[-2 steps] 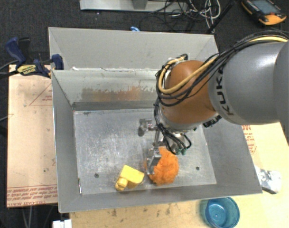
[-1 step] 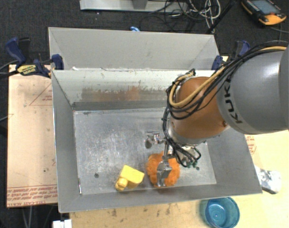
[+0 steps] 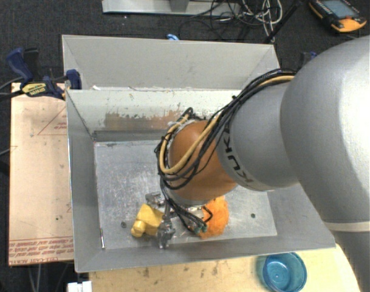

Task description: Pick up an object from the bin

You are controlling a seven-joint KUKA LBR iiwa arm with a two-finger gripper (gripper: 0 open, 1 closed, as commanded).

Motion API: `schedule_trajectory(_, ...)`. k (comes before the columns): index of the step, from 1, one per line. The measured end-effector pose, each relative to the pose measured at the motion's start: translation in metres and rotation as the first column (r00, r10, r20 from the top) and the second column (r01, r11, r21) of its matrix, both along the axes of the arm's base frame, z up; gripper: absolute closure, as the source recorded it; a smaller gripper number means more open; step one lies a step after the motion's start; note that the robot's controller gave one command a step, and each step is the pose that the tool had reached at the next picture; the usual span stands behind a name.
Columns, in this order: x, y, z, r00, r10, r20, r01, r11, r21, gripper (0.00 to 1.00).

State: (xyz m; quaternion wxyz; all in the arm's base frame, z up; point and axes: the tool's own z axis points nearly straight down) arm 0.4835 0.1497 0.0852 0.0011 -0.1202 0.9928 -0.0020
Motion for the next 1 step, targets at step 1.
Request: schedule_trajectory(1, 0.0, 0.0001, -0.0001, 1.0, -0.001, 0.001, 0.001, 1.0, 0.001, 1.0)
